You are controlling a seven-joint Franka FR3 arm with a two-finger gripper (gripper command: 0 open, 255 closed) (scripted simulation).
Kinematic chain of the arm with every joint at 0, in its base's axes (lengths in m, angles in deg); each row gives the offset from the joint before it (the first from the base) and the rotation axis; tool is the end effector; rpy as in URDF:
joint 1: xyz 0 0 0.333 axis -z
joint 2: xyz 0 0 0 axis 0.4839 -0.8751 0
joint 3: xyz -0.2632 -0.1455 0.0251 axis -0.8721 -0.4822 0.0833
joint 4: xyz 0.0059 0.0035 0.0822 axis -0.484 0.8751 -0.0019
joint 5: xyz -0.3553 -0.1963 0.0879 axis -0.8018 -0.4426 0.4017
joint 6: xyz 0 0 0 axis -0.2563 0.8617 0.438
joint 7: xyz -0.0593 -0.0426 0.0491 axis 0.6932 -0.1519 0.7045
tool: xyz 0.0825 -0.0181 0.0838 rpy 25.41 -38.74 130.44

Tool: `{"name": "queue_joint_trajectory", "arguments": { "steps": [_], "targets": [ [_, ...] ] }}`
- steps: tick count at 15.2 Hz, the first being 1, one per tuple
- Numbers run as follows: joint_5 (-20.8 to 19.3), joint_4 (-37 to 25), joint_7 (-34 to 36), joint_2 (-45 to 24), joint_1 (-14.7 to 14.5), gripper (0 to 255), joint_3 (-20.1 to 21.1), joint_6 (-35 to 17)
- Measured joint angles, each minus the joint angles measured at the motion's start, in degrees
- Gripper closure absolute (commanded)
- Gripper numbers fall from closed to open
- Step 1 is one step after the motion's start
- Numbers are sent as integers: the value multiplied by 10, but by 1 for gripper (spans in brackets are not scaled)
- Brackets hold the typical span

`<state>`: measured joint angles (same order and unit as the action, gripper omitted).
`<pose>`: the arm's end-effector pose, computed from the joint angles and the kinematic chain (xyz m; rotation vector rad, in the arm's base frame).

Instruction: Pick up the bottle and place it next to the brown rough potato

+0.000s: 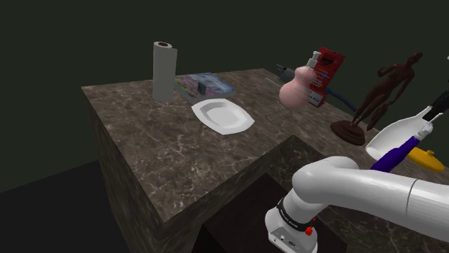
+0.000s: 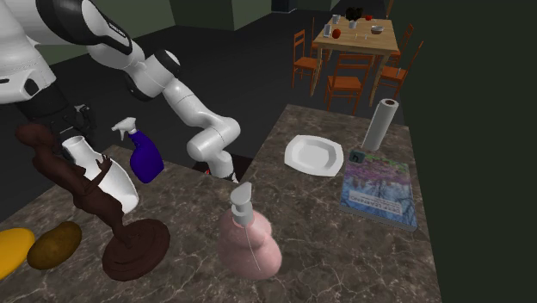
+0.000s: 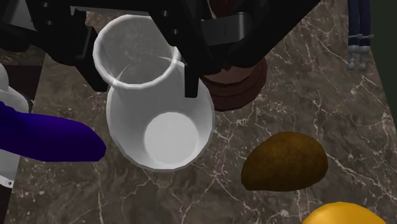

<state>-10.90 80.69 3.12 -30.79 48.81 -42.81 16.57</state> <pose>-0.1258 -0.3874 0.6966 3.1170 -0.1927 0.0060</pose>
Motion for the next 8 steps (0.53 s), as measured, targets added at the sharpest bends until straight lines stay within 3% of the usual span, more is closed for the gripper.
{"name": "queue_joint_trajectory", "arguments": {
  "steps": [7,8],
  "targets": [
    [-1,10,3,5,1,255,-1,-6],
    [-1,10,3,5,1,0,-1,-6]
  ]
}}
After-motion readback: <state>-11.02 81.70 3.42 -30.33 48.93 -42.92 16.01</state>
